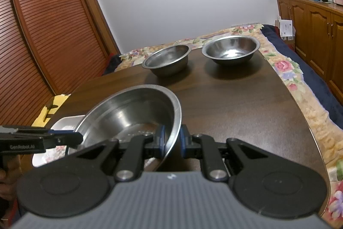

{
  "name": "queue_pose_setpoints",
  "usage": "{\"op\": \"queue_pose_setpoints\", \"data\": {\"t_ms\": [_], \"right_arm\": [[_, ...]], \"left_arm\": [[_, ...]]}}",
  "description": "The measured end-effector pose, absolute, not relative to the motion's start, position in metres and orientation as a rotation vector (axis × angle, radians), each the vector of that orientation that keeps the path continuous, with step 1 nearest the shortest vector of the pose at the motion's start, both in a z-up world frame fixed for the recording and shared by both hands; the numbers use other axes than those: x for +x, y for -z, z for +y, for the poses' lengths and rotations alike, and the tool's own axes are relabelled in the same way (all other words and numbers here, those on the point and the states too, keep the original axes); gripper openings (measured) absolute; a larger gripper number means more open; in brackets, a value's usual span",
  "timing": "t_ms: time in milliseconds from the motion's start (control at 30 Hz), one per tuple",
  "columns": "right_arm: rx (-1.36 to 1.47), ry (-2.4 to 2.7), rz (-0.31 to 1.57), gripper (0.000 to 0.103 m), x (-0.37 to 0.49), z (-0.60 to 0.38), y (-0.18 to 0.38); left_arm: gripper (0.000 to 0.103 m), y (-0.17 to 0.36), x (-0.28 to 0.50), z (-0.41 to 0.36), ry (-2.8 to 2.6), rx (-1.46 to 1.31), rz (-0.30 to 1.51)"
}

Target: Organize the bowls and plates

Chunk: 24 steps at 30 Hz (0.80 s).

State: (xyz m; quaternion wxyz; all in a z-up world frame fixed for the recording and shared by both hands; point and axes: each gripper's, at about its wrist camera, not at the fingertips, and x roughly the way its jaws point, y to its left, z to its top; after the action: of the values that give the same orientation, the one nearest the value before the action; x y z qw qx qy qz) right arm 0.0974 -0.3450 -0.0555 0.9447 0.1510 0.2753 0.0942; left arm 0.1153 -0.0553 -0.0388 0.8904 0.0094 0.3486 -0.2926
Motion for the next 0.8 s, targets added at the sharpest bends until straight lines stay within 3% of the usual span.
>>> {"op": "queue_pose_setpoints", "data": {"t_ms": [400,500,800], "right_arm": [[0.291,-0.182,0.551,0.018,0.096,-0.351,0.046],[0.271,-0.173,0.541,0.029,0.095,-0.355,0.040],[0.208,-0.149,0.481,0.029,0.099,-0.369,0.010]], "left_arm": [[0.034,0.025,0.114,-0.051,0.589,0.004,0.673],[0.037,0.021,0.117,-0.051,0.576,0.020,0.655],[0.038,-0.001,0.136,-0.055,0.562,0.045,0.602]]}}
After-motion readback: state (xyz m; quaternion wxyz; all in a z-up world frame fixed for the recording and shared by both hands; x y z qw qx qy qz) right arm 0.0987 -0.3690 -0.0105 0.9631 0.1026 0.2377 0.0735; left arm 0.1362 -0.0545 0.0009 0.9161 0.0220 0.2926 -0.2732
